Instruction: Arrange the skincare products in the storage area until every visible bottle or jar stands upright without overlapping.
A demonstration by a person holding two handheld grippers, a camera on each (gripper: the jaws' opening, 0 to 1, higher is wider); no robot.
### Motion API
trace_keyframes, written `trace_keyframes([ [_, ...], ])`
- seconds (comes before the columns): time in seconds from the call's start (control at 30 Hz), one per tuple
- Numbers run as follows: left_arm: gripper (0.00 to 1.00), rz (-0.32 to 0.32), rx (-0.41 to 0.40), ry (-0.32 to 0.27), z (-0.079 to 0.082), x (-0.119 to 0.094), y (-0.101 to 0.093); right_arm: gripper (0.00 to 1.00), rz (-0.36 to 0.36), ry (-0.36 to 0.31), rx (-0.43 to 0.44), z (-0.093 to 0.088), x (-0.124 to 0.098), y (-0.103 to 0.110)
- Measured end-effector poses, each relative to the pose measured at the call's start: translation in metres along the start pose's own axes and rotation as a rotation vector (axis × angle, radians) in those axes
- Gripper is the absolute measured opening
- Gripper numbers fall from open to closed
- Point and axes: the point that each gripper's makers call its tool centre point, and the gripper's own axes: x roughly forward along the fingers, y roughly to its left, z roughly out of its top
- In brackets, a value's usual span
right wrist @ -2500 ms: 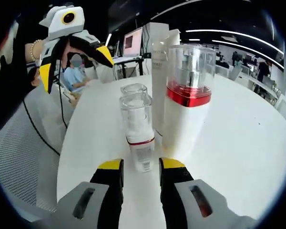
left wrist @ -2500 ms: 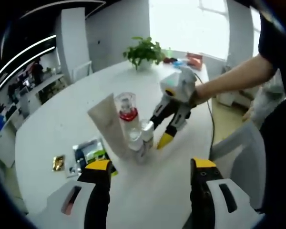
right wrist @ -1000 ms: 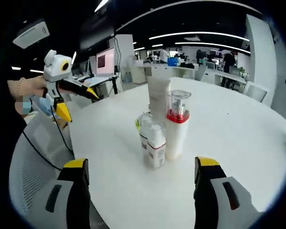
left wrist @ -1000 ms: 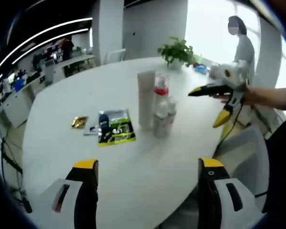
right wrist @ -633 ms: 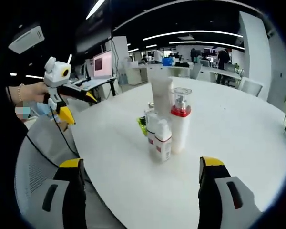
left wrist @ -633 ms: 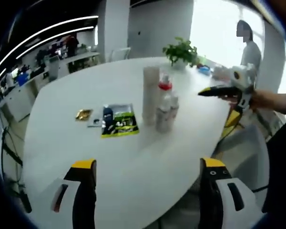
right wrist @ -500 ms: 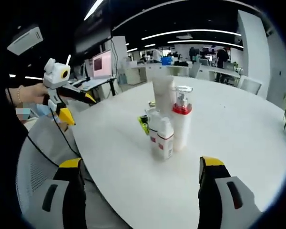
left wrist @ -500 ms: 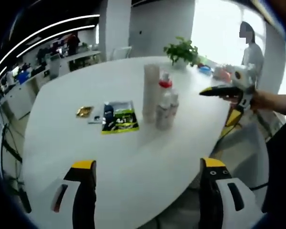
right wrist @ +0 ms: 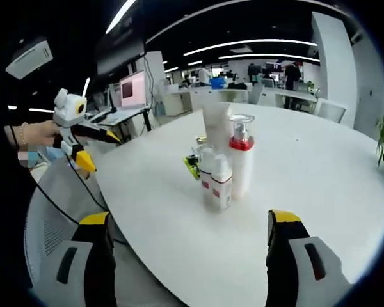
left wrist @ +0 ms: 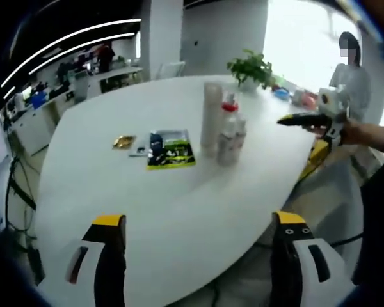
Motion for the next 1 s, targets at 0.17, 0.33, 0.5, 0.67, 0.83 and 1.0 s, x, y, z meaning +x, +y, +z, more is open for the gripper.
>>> trace_keyframes([
  [0.17, 0.96, 0.022, -0.008, -0.002, -0.005, -0.003, 0.011, 1.0, -0.002, 0.008, -0.001, -0.001, 0.001, -0.001],
  [0.33, 0.98, 0.029, -0.013, 0.006, -0.009, -0.007, 0.01, 1.0, 0.0, 0.006, 0.004, 0.0, 0.003, -0.001],
  [0.5, 0.99, 0.033, -0.018, 0.002, -0.011, -0.008, 0.016, 1.0, -0.002, 0.007, 0.003, 0.002, 0.004, 0.0],
  [0.67, 0.99, 0.03, -0.016, 0.019, -0.015, -0.009, 0.015, 1.0, -0.001, 0.016, 0.009, -0.002, 0.005, 0.001],
  [0.83, 0.99, 0.031, -0.03, 0.016, -0.018, -0.009, 0.017, 1.0, -0.001, 0.019, 0.016, -0.004, 0.006, 0.0],
  [1.0, 0.99, 0.023, -0.044, 0.007, -0.016, -0.008, 0.016, 1.0, 0.003, 0.025, 0.015, -0.005, 0.009, -0.001],
])
